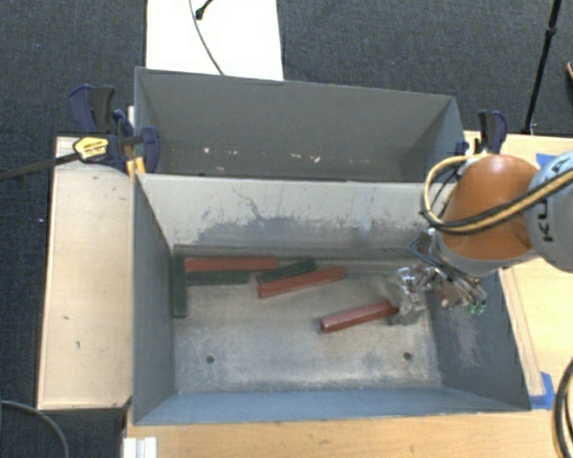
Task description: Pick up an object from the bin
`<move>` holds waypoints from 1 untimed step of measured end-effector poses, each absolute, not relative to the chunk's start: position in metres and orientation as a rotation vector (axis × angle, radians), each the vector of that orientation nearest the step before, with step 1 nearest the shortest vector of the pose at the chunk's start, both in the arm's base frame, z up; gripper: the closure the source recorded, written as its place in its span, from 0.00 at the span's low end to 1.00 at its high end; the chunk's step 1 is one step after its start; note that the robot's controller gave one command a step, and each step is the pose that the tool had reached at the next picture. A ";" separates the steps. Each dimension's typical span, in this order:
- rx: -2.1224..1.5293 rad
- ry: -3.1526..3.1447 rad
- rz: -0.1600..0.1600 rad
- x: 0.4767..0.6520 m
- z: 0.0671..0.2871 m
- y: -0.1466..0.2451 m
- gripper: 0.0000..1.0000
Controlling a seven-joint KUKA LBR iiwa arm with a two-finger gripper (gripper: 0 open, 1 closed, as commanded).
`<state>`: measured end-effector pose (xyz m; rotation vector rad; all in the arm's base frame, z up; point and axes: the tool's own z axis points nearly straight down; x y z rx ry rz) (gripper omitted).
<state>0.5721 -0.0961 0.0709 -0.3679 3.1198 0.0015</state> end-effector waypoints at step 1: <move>-0.444 3.099 -0.002 0.543 0.198 -0.064 1.00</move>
Offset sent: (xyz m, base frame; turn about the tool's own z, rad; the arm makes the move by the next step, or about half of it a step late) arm -0.0312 0.0308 0.1223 -0.0478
